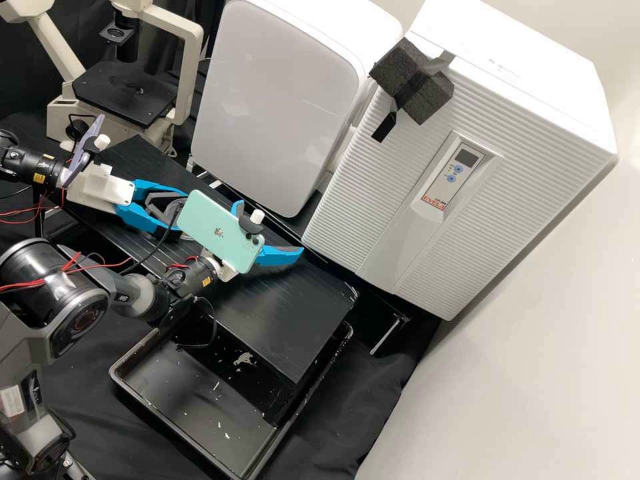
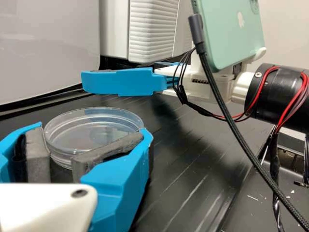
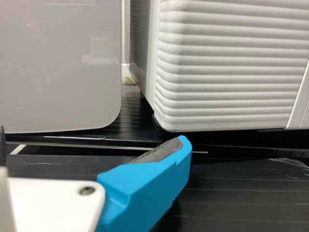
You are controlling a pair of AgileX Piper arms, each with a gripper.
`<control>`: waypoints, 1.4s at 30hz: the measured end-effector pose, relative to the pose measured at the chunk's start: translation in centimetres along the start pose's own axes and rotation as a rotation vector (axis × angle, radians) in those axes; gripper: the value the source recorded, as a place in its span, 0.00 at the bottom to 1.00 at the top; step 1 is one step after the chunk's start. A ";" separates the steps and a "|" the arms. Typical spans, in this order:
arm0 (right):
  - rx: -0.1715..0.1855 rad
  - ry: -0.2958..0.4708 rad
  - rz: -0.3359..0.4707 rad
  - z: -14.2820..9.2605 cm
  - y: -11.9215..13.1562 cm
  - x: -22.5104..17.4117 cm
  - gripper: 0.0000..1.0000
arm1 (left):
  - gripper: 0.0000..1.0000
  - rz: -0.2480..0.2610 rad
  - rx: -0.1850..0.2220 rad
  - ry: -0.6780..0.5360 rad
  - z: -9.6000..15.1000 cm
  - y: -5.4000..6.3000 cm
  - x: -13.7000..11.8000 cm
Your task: Place the petri dish on the bench
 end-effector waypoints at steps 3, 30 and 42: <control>0.000 0.000 0.000 0.0 0.0 0.0 1.00 | 1.00 0.000 0.000 0.000 0.0 0.0 0.0; 0.000 0.000 0.000 0.0 0.0 0.0 1.00 | 1.00 0.036 0.086 0.017 -0.2 -0.6 -4.5; 0.000 0.000 0.000 0.0 0.0 0.0 1.00 | 1.00 0.306 0.238 0.275 -1.7 0.0 -10.5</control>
